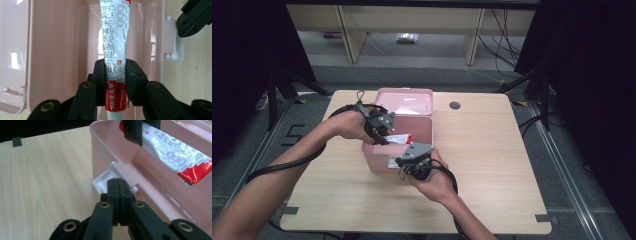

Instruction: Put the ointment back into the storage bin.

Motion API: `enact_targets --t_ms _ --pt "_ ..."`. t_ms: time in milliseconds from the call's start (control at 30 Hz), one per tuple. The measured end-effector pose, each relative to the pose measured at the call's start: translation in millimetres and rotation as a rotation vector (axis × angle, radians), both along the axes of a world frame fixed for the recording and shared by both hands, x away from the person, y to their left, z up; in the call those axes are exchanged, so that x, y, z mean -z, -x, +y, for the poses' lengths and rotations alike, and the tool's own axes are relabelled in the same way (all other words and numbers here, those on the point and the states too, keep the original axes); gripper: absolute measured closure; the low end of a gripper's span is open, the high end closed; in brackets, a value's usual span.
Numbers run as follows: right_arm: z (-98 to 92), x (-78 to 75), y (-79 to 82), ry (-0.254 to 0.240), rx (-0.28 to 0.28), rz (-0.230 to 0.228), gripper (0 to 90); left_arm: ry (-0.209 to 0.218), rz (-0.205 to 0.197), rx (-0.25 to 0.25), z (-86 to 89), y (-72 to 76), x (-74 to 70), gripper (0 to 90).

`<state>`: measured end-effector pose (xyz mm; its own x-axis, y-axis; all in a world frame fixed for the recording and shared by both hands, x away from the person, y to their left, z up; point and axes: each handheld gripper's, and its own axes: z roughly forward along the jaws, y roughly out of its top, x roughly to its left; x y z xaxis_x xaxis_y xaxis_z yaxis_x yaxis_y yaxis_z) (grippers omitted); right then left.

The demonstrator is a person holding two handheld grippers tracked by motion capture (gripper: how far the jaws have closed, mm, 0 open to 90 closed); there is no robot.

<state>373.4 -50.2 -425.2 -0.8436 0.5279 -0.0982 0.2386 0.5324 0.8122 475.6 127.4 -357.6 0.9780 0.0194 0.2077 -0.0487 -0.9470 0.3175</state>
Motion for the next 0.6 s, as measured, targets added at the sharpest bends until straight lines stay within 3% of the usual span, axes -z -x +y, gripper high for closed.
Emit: enact_targets --t_ms 67,300,400,467,500,533,600 --pt "0.9 0.6 0.8 -0.007 0.008 0.017 90.0 -0.002 0.002 0.001 -0.2 -0.5 1.4 71.7" --pt "0.3 -0.3 -0.5 0.008 -0.005 -0.014 90.0 -0.01 0.003 0.001 -1.8 -1.7 4.6 71.7" --pt "0.3 -1.0 2.7 0.003 0.004 0.022 90.0 -0.014 0.006 0.001 -2.8 -2.5 7.2 71.7" --pt "-0.5 -1.5 1.6 0.006 -0.01 -0.019 90.0 -0.015 0.012 -0.008 -2.9 -3.1 8.8 71.7" --pt "-0.6 -2.7 4.1 0.003 0.001 0.014 90.0 -0.015 0.013 -0.008 -3.0 -3.7 9.7 71.7" --pt "-0.6 -2.8 3.0 0.005 -0.01 -0.02 90.0 -0.015 0.014 -0.007 -3.1 -4.3 10.5 71.7" --pt "-1.1 -4.5 4.3 0.008 -0.018 -0.013 90.0 -0.019 0.013 0.0 -3.7 -5.9 12.7 71.7"
